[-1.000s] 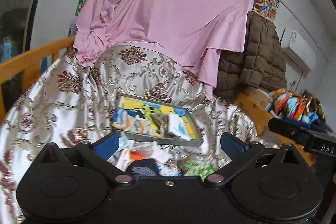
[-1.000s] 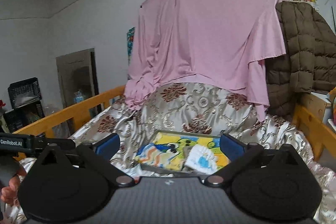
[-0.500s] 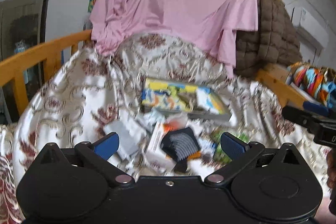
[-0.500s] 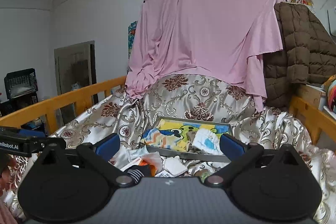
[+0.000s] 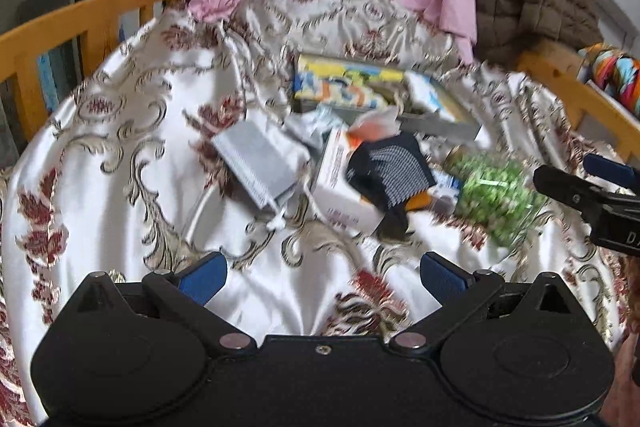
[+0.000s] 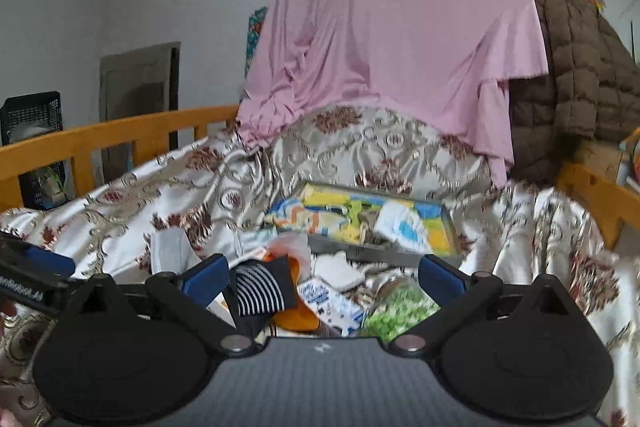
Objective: Organize soft objects
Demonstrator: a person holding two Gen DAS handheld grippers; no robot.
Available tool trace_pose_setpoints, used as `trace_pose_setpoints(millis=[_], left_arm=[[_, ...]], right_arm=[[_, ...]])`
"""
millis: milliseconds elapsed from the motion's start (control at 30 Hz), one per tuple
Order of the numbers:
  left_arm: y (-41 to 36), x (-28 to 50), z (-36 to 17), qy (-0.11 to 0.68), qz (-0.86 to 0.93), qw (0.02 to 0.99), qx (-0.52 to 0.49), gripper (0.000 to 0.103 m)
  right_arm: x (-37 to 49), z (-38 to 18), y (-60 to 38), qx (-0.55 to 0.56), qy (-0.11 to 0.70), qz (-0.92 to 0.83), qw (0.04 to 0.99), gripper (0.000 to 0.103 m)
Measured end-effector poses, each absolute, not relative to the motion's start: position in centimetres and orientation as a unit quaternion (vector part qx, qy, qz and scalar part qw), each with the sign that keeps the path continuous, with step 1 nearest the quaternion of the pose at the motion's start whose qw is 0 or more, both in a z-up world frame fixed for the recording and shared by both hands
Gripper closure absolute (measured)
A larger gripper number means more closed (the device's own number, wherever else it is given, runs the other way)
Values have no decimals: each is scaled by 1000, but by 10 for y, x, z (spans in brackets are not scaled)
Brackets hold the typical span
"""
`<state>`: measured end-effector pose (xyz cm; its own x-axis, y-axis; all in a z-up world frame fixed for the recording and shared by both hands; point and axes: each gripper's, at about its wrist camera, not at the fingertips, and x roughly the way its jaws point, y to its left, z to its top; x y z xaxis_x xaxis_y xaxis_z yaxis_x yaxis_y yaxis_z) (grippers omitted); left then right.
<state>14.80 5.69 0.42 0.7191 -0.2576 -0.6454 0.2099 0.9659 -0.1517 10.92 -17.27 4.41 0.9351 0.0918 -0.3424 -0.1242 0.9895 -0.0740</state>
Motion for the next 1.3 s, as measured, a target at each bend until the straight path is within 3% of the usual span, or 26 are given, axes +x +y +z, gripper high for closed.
trace_pose_setpoints(millis=[467,767,1300], left_arm=[[73,171,-12,389,-103,913,-69,1],[77,179,-8,350,-82,931,-69,1],[76,186,-20,357,-97,927,-60,1]], right_arm=[[139,-3,-167,-39,233,49,971,0],[152,-18,-164,-42,247,55,966,0],[164,-32,-151,-46,259,90,960,0]])
